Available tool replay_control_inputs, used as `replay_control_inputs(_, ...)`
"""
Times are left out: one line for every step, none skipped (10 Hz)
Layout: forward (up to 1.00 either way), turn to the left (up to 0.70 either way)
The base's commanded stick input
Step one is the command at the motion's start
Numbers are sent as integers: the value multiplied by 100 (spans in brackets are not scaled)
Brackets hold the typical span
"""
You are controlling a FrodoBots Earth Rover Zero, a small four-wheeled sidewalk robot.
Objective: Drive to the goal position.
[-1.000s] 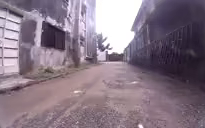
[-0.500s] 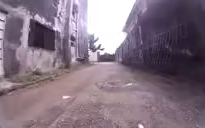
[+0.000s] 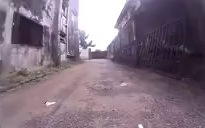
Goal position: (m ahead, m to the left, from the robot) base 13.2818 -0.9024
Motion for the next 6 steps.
replay_control_inputs(50,0)
replay_control_inputs(50,0)
replay_control_inputs(50,0)
replay_control_inputs(50,0)
replay_control_inputs(50,0)
replay_control_inputs(50,0)
